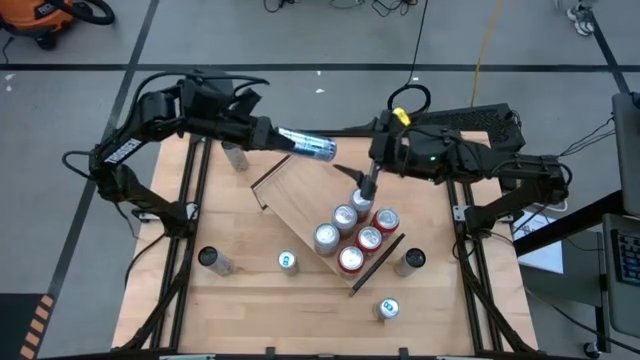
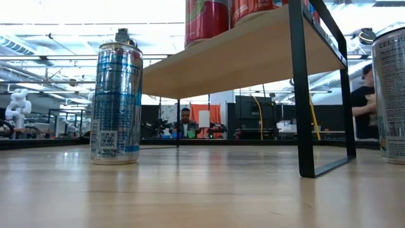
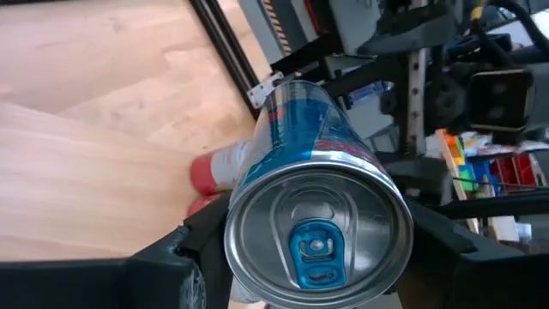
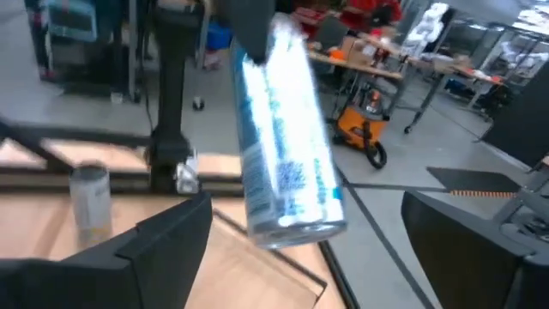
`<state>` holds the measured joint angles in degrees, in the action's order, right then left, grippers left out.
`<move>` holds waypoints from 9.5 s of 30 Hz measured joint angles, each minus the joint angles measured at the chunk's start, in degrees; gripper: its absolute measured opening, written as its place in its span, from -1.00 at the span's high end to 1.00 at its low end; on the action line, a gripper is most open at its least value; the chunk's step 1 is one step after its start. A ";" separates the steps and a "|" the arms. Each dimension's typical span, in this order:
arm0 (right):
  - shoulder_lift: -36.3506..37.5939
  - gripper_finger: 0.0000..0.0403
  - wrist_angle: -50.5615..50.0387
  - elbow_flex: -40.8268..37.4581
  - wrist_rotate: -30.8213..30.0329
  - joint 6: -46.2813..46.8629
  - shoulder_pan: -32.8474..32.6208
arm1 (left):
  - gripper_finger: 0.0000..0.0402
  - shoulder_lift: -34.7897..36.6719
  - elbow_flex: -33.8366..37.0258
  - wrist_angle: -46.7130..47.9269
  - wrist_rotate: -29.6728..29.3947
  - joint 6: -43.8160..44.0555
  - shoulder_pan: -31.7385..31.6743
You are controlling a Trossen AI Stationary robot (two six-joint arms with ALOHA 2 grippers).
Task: Place canned beverage on shelf
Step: Put the top blue soda can on the shelf
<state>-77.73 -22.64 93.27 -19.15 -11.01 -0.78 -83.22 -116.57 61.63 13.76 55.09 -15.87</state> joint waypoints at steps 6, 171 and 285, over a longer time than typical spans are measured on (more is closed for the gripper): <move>-2.85 -0.79 -0.34 -0.02 2.79 -2.33 0.11 | -0.14 -0.09 0.00 -0.13 -2.67 2.96 2.23; -5.80 -0.65 12.91 0.00 26.80 38.45 7.75 | -0.17 -2.23 0.04 -11.00 3.77 -7.37 -0.62; -4.93 -0.06 33.11 -0.02 -0.84 2.75 5.95 | -0.68 -1.00 0.00 -40.16 -21.36 -31.84 2.39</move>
<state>-82.66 10.46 93.25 -19.99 -8.27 5.17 -84.22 -116.57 21.47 -7.60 23.24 -13.47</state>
